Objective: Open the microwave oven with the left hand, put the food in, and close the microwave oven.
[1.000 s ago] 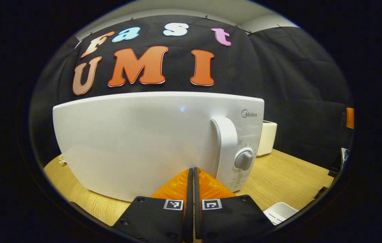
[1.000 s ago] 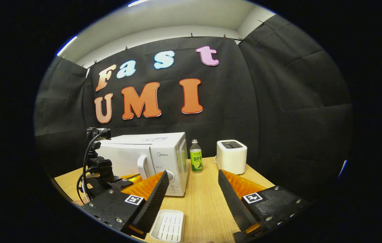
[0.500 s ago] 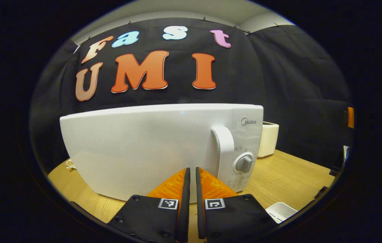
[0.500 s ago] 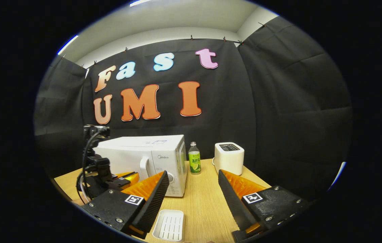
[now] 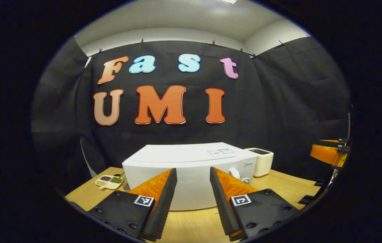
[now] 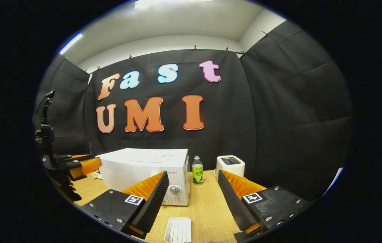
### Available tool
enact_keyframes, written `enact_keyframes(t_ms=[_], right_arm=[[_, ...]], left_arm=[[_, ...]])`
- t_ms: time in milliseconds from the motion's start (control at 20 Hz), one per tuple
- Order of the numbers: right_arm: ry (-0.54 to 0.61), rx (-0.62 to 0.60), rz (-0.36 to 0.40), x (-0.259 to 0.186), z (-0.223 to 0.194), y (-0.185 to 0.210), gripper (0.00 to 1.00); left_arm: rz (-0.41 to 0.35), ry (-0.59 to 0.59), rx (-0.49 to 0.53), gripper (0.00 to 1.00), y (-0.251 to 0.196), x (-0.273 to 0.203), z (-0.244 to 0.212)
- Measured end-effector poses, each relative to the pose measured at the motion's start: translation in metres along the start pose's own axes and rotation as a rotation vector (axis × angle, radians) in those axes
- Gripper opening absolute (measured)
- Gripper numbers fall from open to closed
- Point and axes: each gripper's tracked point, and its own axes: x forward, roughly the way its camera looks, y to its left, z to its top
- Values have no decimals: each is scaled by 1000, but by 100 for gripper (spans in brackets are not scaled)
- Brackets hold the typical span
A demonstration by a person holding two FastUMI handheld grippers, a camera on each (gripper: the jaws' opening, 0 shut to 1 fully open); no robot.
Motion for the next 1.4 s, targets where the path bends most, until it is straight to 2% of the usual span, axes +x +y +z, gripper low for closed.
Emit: enact_keyframes(t_ms=[50,100,150,200,300,400,550,600,650,700,750,800,900,950,1000,1050,1400], right_arm=[[-2,3,-3,1,6,2,91],[5,5,-13,2,10,3,91],[12,1,-12,3,13,6,91],[10,-5,-6,2,19,13,91],[-22,-26,12,0,39,25,91],[-56,-46,31,0,59,38,91],[-88,-65,36,-4,81,51,92],[-99,-75,41,-6,85,56,92],[-110,-83,47,-7,91,61,92],[-118,-87,53,-7,95,65,92],[-121,-88,60,-7,99,70,92],[-124,-88,66,-8,103,73,87],[-133,-90,79,-8,111,82,87],[-140,-96,83,-9,113,85,92],[-147,-102,86,-9,115,88,92],[-152,-107,90,-9,117,90,92],[-144,-125,114,-8,115,99,93]], left_arm=[[14,4,20,66,10,-12,6],[40,0,42,72,24,-25,16],[65,-18,59,84,35,-39,30],[83,-40,76,92,45,-51,44],[111,-84,91,97,61,-68,71],[127,-103,77,94,73,-82,88],[160,-108,26,94,97,-94,104],[179,-102,22,100,108,-97,104],[205,-97,24,94,119,-99,104],[227,-91,24,100,130,-98,103],[240,-88,28,94,136,-100,103],[248,-88,33,94,141,-102,105],[263,-92,46,94,149,-105,107],[267,-93,49,94,151,-106,108],[269,-93,48,94,153,-108,108],[272,-94,44,99,154,-109,108],[283,-91,57,99,158,-109,106]])
